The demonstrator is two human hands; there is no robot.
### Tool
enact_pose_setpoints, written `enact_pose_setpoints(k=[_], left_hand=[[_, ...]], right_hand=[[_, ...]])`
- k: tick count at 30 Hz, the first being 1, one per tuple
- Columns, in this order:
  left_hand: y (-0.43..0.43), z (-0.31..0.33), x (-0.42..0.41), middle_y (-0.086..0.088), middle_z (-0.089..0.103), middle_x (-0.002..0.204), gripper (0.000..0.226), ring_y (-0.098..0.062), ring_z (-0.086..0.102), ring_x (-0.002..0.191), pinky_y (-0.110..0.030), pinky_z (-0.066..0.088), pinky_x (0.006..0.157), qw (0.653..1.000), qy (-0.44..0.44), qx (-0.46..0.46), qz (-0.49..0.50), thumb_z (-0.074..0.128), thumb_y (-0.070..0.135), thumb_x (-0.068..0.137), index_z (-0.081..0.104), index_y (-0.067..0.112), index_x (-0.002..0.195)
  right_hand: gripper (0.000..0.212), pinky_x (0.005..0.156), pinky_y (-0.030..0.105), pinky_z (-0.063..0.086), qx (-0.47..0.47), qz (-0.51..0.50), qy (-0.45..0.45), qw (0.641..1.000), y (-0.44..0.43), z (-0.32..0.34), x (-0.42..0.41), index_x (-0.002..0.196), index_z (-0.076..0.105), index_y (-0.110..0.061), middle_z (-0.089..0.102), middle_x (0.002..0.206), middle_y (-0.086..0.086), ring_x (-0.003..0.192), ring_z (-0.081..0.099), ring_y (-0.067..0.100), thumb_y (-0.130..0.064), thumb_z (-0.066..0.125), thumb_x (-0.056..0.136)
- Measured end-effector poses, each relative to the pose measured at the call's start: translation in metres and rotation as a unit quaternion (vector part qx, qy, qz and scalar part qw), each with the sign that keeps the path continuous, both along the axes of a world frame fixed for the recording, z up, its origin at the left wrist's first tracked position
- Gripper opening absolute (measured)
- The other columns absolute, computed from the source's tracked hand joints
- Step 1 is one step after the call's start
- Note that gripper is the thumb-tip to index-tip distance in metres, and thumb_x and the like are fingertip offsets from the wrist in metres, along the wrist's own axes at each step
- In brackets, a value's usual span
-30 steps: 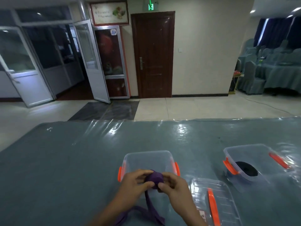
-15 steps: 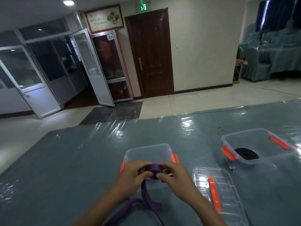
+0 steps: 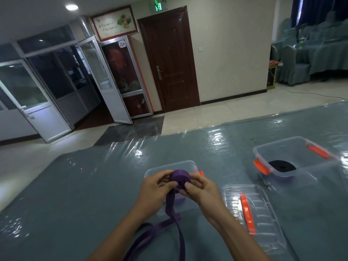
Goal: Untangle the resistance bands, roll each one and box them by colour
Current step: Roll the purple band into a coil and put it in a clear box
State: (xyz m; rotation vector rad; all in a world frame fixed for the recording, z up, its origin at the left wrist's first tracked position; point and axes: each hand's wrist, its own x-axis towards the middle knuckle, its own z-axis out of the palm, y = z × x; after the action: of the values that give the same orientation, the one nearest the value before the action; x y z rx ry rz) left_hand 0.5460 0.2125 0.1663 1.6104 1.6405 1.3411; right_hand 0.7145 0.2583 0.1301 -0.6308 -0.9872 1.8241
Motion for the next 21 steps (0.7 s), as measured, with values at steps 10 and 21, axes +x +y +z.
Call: enact_pose_setpoints(k=[10,21], left_hand=[[0.006,0.015,-0.013,0.009,0.073,0.097,0.022,-0.012,0.068,0.091,-0.031,0.055,0.086,0.977,0.205,0.004,-0.062,0.073,0.011,0.089,0.074,0.017,0.111],[0.017,0.01,0.003,0.007,0.078,0.1,0.039,-0.013,0.075,0.092,-0.018,0.057,0.079,0.999,-0.04,0.01,-0.014,0.076,-0.001,0.086,0.073,0.03,0.109]], right_hand=[[0.036,0.077,0.006,0.048,0.339,-0.046,-0.303,0.89,0.02,0.014,-0.001,0.099,0.071,-0.036,0.068,0.092,-0.033,0.094,0.064,-0.007,-0.005,0.076,0.082],[0.03,0.077,0.035,0.062,0.017,-0.006,0.017,1.0,0.032,0.008,-0.003,0.113,0.07,-0.006,0.076,0.103,0.016,0.098,0.074,0.033,0.006,0.071,0.085]])
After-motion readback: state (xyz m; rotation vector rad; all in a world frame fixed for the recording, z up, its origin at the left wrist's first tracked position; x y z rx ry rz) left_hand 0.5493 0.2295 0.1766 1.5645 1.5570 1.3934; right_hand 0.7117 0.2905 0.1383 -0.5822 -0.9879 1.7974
